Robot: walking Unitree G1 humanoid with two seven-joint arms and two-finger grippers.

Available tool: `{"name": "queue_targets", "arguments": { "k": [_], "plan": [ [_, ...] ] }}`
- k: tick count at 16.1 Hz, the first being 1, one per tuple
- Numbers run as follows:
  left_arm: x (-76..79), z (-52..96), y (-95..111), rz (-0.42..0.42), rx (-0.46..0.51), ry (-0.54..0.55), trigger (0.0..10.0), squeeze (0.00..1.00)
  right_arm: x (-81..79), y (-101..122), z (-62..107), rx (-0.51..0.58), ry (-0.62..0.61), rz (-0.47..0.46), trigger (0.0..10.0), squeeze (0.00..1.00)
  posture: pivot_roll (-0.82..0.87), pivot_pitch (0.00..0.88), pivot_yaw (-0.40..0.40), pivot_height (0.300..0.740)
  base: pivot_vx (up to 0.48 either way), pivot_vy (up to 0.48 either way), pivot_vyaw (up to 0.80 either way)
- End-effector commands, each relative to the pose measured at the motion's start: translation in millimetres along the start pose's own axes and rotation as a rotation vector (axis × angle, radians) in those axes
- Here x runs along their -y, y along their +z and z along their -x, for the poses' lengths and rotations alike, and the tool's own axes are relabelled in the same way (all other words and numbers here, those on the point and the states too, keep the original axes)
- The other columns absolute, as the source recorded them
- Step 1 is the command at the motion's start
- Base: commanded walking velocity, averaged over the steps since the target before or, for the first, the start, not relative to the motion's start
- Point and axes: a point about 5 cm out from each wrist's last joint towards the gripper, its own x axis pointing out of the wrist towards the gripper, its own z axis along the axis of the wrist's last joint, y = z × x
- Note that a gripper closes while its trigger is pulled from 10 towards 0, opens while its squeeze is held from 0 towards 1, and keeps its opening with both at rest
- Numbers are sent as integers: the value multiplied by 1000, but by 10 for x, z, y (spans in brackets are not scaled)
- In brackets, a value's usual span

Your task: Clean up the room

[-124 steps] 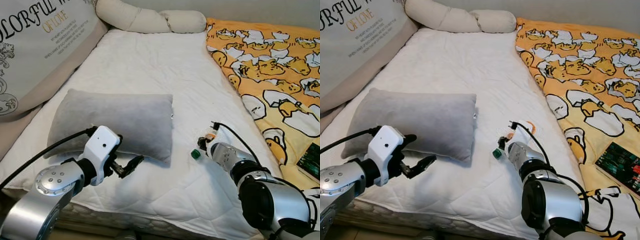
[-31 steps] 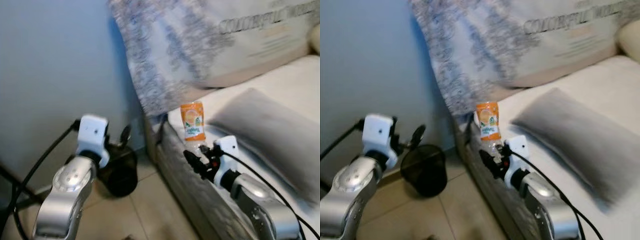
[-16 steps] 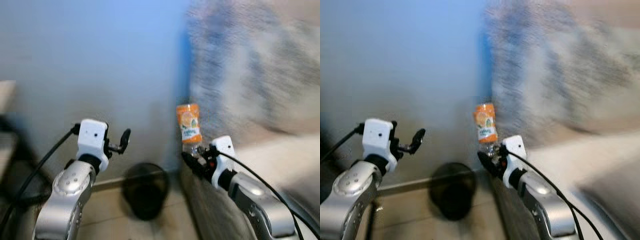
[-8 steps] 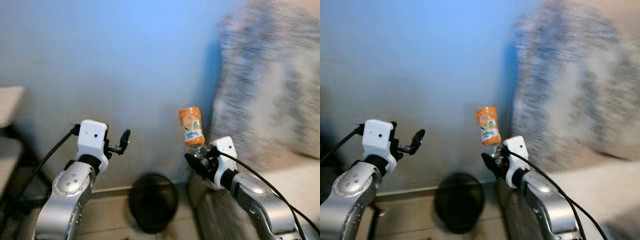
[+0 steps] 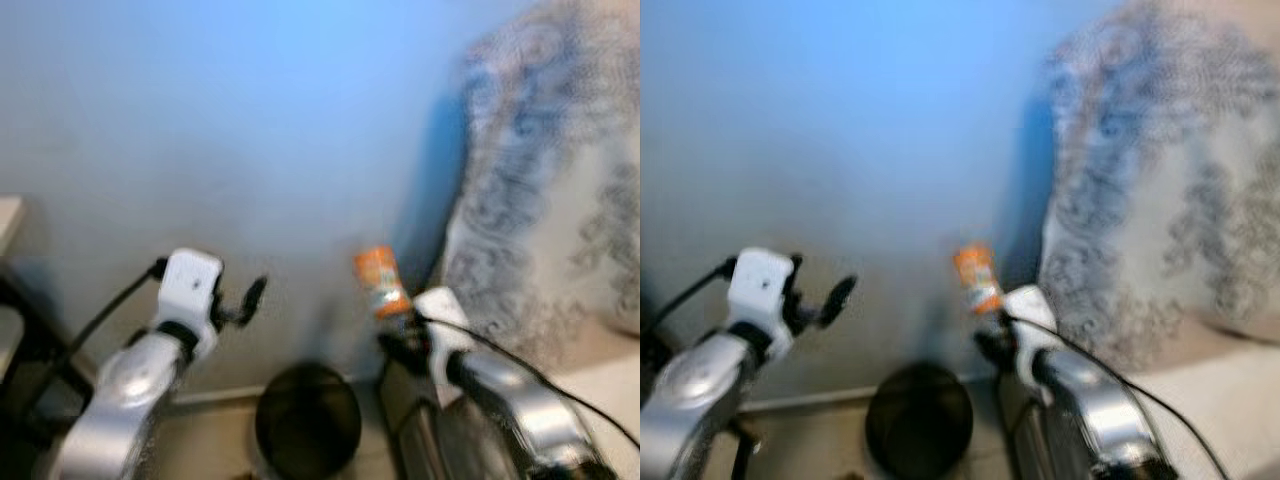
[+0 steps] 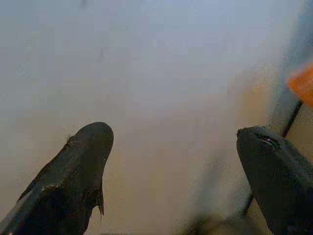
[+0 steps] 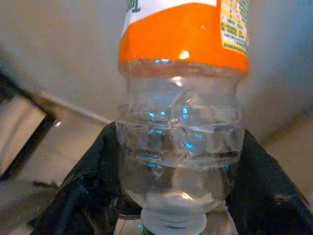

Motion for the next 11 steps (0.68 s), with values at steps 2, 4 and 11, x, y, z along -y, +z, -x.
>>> {"name": "queue_targets", "arguments": {
  "k": [2, 4, 11],
  "plan": [
    [104, 52, -95, -49, -72, -152, 10000, 0, -14, -107, -144, -80, 48, 85, 10000, 0, 97, 0, -27, 740, 0, 0, 0],
    [113, 78, -133, -63, -97, -192, 10000, 0, -34, -146, -189, -108, 65, 110, 10000, 0, 97, 0, -31, 740, 0, 0, 0],
    [83, 455, -394, -149, -326, -486, 10000, 0, -368, -374, -718, -327, 148, 393, 10000, 0, 119, 0, -71, 740, 0, 0, 0]
  ]
}}
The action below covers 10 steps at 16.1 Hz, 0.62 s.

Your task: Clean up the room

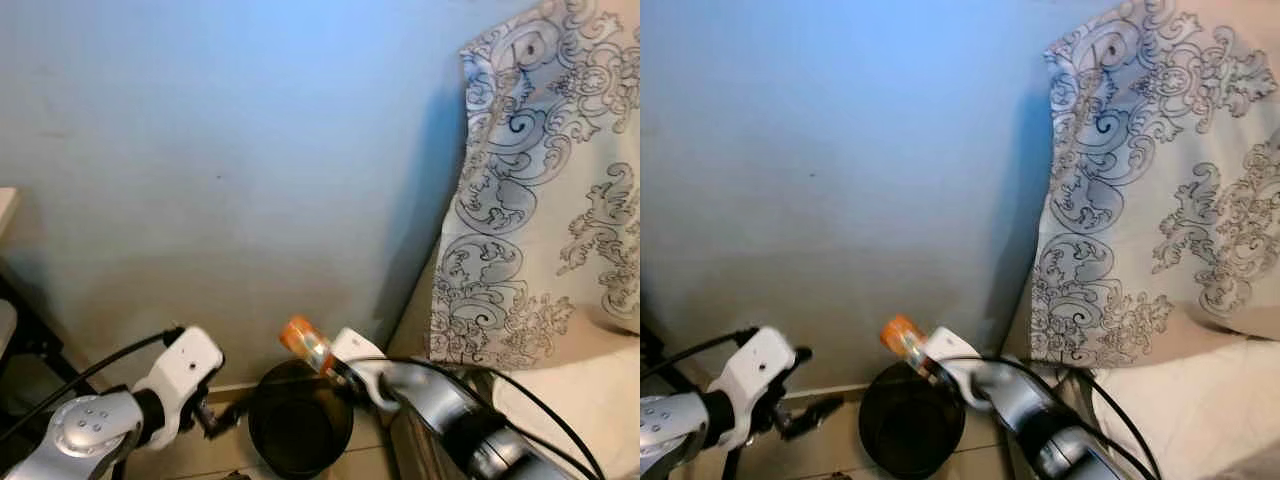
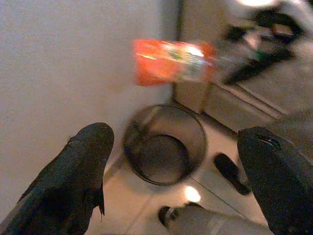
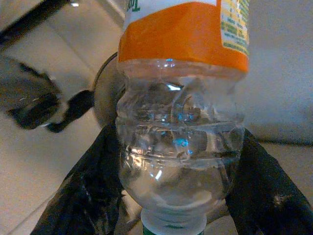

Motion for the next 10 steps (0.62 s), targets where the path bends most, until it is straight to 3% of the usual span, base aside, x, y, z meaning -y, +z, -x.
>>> {"name": "queue_targets", "arguments": {
  "k": [1, 10],
  "plan": [
    [50, 24, 19, -6, 2, -37, 10000, 0, 42, 5, -10, -8, -36, 8, 10000, 0, 122, 0, -75, 740, 0, 0, 0],
    [158, 87, 21, -11, -13, -102, 10000, 0, 206, 264, -43, 41, -233, -4, 10000, 0, 133, 0, -77, 740, 0, 0, 0]
  ]
}}
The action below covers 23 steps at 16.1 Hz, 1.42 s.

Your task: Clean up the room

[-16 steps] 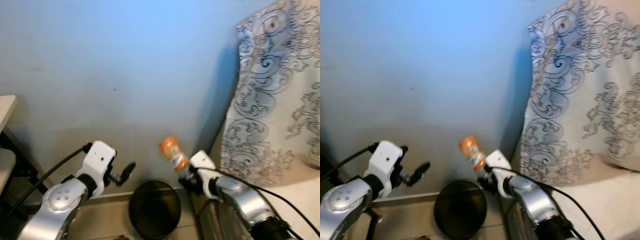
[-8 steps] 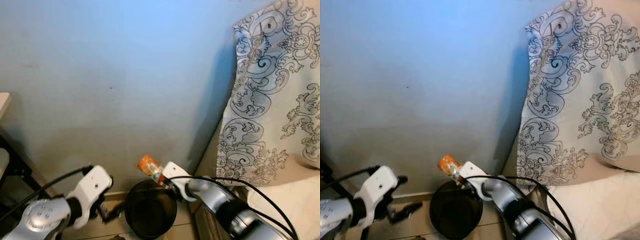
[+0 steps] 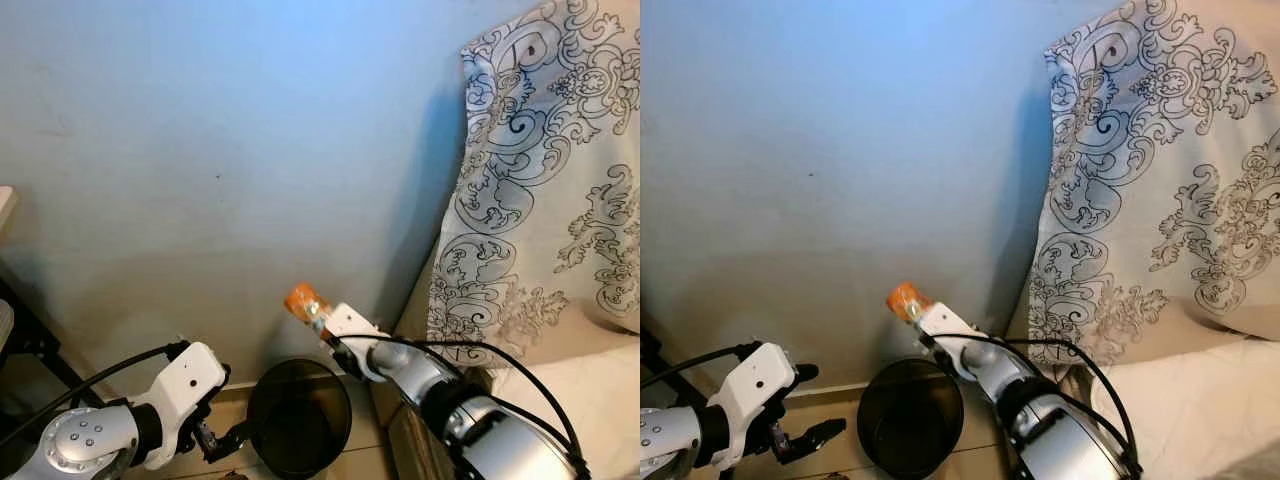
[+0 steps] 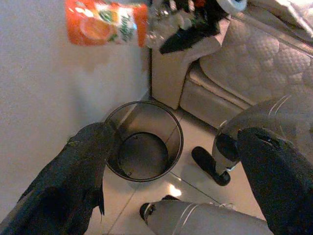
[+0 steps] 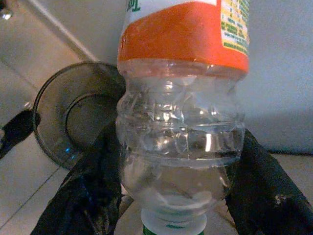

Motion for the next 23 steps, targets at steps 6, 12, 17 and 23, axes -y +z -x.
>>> {"name": "queue_targets", "arguments": {
  "k": [6, 12, 17, 23],
  "plan": [
    [67, 31, 32, -13, -1, -29, 10000, 0, 55, 77, -6, 23, -60, -37, 10000, 878, 143, 4, -81, 740, 0, 0, 0],
    [71, 30, 39, -16, -3, -33, 10000, 0, -26, 50, -22, 19, -44, -69, 10000, 1000, 141, 0, -77, 740, 0, 0, 0],
    [54, 12, 45, -20, -1, -30, 10000, 0, -35, 34, -22, 26, -27, -100, 10000, 1000, 136, 0, -75, 740, 0, 0, 0],
    [-190, -170, 353, 7, 184, 174, 10000, 0, 233, 58, 95, 241, -40, -348, 10000, 275, 109, 0, -58, 740, 0, 0, 0]
  ]
}}
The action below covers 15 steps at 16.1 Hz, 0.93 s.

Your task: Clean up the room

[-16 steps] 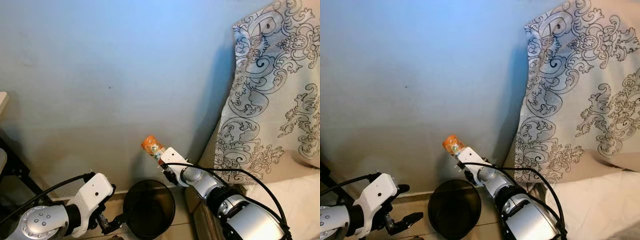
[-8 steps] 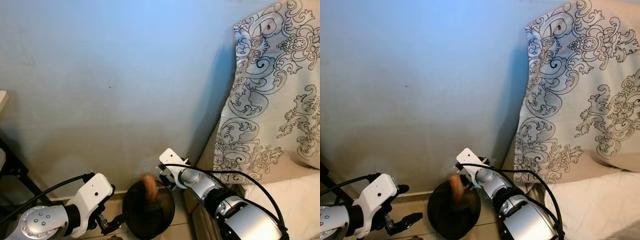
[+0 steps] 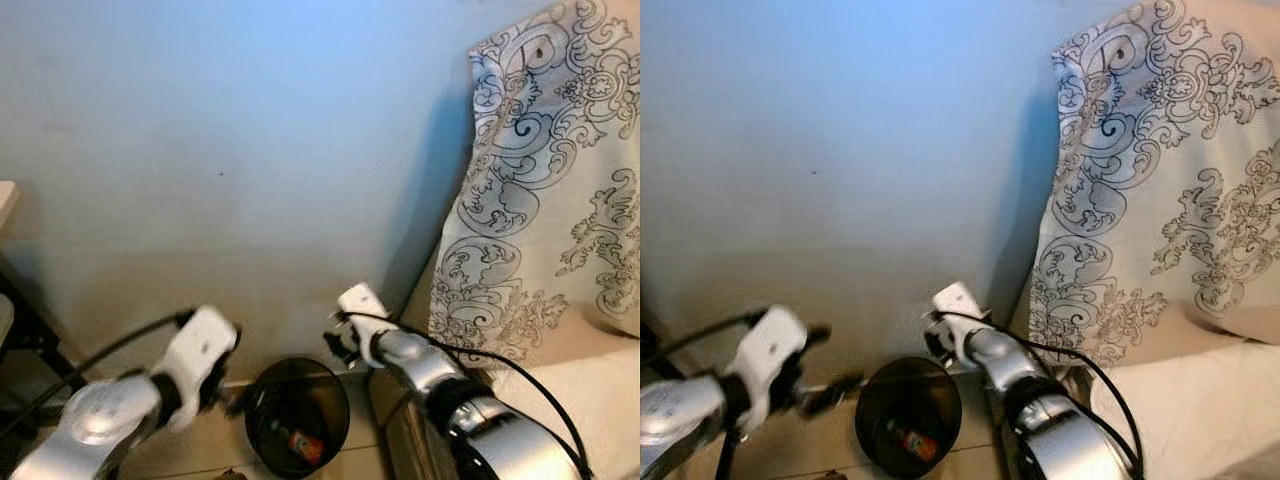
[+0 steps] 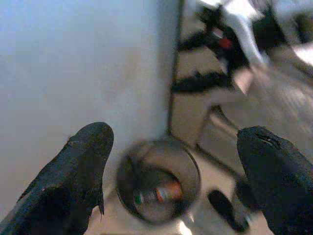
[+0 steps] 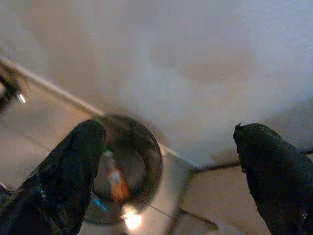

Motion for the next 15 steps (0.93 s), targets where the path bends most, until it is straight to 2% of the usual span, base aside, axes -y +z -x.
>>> {"name": "queue_targets", "arguments": {
  "k": [1, 3, 4, 5, 6, 8, 10, 15],
  "plan": [
    [-108, -72, 112, 12, 68, 119, 10000, 0, 115, 81, 110, 118, -17, -91, 10000, 0, 95, 0, -48, 740, 0, 0, 0],
    [-159, -168, 241, 10, 134, 208, 10000, 0, 217, 149, 388, 239, -94, -170, 10000, 0, 68, 0, -27, 740, 0, 0, 0],
    [-175, -212, 289, 14, 153, 252, 10000, 0, 267, 179, 541, 276, -154, -183, 10000, 0, 50, 0, -14, 740, 0, 0, -731],
    [-180, -226, 302, 21, 159, 267, 10000, 0, 285, 192, 589, 291, -175, -183, 10000, 0, 45, 0, -11, 740, 0, 0, -731],
    [-197, -255, 344, 46, 180, 312, 10000, 0, 353, 217, 716, 307, -240, -209, 10000, 0, 24, 0, -1, 740, 0, 0, -788],
    [-193, -286, 397, 67, 211, 344, 10000, 0, 411, 246, 883, 309, -309, -245, 10000, 0, 16, 0, 2, 740, 0, 0, -788],
    [-173, -300, 400, 93, 224, 364, 10000, 0, 370, 263, 1037, 284, -340, -247, 10000, 0, 20, 0, -2, 740, 0, 0, -788],
    [-197, -241, 340, 120, 217, 442, 10000, 0, 374, 244, 1246, 233, -407, -344, 10000, 0, 49, 0, -23, 740, 0, 0, -793]
  ]
}}
